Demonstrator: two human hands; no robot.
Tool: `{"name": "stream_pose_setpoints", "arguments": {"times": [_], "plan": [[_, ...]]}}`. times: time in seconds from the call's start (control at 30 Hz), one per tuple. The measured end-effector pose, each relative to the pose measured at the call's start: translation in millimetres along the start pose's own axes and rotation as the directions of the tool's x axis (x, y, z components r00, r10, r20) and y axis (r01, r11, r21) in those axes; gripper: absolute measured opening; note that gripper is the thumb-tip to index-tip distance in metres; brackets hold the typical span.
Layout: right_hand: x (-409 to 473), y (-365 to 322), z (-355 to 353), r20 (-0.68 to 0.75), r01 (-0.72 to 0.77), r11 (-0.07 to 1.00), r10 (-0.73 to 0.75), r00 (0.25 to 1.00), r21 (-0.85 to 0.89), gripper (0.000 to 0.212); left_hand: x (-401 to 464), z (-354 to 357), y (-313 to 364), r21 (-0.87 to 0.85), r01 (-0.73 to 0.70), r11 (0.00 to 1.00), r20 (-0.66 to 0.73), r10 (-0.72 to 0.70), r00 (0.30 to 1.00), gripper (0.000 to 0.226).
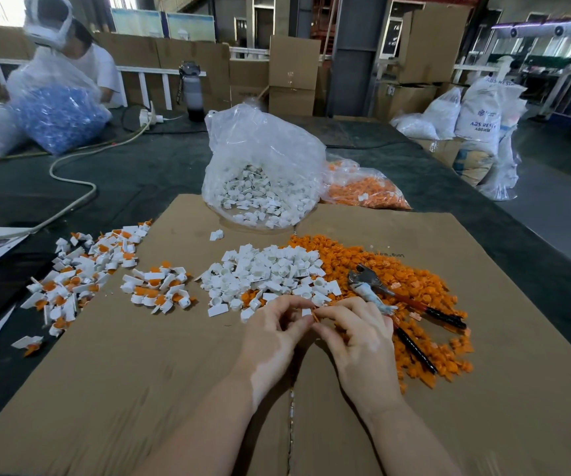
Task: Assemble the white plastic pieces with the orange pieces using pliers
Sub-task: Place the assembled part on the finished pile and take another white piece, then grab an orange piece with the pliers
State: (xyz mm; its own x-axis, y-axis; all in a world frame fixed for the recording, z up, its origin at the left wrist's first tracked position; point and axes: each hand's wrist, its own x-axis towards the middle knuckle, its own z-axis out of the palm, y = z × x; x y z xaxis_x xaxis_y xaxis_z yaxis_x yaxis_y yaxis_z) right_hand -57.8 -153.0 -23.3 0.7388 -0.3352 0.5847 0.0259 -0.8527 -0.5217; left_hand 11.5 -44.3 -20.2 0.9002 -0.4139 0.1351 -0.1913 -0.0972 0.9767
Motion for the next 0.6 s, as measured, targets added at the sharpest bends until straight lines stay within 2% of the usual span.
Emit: {"name": "stream_pose_setpoints", "arguments": {"times": [0.1,0.2,0.27,0.6], "plan": [[-0.4,-0.2,-1.1,0.006,0.002,1.000,-0.002,1.000,-0.002,0.012,-0.2,-0.5,-0.1,-0.001,-0.001,1.000,-0.001,0.001,1.000,0.013],[-0.1,-0.8,-1.8,0.060,-0.007,1.000,0.006,0.998,0.010,0.022,-0.7,-1.1,0.0,-0.001,-0.011,1.000,0.008,0.011,1.000,0.014],[0.4,-0.9,-1.7,0.081,-0.009,1.000,0.007,0.997,0.020,0.021,-0.7,-1.3,0.2,0.001,-0.007,1.000,0.013,0.007,1.000,0.014],[0.6,-1.4,-2.1,0.069,-0.025,0.999,0.022,0.997,0.045,0.017,-1.4,-1.9,0.3,0.011,-0.005,1.000,0.006,0.005,1.000,0.015]]}}
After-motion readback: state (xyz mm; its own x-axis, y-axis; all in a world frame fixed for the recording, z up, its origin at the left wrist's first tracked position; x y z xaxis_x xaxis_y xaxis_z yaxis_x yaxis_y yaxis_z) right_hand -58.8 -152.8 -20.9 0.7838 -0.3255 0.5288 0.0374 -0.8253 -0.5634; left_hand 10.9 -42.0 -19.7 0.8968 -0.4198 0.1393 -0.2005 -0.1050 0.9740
